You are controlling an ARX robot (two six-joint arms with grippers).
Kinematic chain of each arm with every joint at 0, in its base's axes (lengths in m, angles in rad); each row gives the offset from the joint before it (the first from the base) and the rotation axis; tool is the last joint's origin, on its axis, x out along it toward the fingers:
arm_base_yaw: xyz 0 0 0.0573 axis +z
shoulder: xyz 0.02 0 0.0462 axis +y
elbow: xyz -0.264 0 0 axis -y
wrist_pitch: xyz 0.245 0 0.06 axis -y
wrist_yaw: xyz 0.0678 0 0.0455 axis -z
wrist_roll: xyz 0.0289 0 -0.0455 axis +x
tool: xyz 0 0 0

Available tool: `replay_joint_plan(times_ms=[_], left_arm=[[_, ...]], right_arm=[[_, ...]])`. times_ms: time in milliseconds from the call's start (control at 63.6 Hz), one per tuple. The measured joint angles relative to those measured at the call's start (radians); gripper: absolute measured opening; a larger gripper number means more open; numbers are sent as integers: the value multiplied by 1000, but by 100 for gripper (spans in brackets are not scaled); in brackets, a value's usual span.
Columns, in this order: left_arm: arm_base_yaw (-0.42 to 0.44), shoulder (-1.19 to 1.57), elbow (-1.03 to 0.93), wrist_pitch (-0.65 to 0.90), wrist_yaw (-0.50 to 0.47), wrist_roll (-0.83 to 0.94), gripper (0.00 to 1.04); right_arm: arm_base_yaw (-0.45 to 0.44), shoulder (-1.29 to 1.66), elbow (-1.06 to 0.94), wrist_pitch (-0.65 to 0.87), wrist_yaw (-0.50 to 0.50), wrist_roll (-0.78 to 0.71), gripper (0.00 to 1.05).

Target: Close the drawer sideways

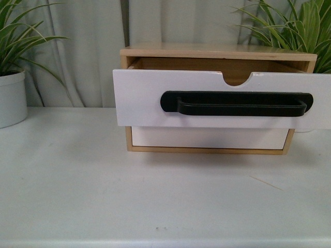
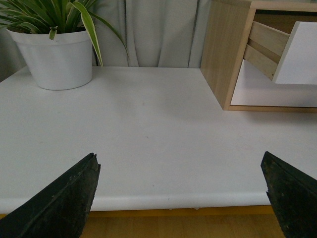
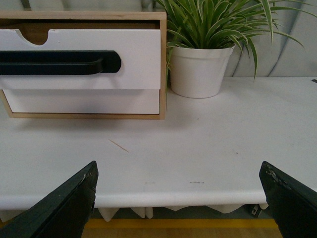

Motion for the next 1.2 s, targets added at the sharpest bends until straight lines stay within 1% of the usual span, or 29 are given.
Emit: replay_joint_plan(times_ms=[692,708,724,739,755,771,787,802,834,849,865,897,944,1022,1054,1196], left_arm=[[0,0,0,0,0,0,99],[0,0,0,0,-1,0,99],[-16,15,5,-18,-51,-15,99],[-43,38,24,-65,-153,-51,99],[-81,81,50,-124,-227,-95,99],[-100,105,64,-150,-307,-132,99],[-158,183,102,-220,-454,-215,99],[-175,206,113,-239,-496,-227,99],[-235,286,143,-290,-631,-348,99],[-249,303,148,-294,-659,-360,99],[-271,333,156,-295,-708,-412,99],[-299,373,170,-287,-760,-481,99],[-338,434,199,-253,-791,-584,99],[-393,516,249,-187,-789,-659,99],[-418,570,277,-147,-775,-689,99],[-463,782,356,11,-708,-755,99]], right_arm=[[0,0,0,0,0,0,96],[-5,6,2,-10,-24,-6,96],[-12,14,9,-28,-49,-18,96],[-31,35,29,-76,-116,-40,96],[-52,70,51,-128,-183,-68,96],[-69,109,72,-169,-246,-97,96],[-81,147,87,-193,-298,-124,96],[-89,184,97,-201,-340,-149,96],[-95,233,107,-196,-386,-185,96],[-98,266,113,-185,-401,-209,96],[-98,281,115,-179,-406,-222,96],[-100,326,124,-158,-412,-261,96],[-101,397,139,-124,-412,-324,96],[-100,503,154,-61,-396,-425,96],[-98,539,156,-32,-389,-460,96],[-61,711,177,143,-340,-616,96]])
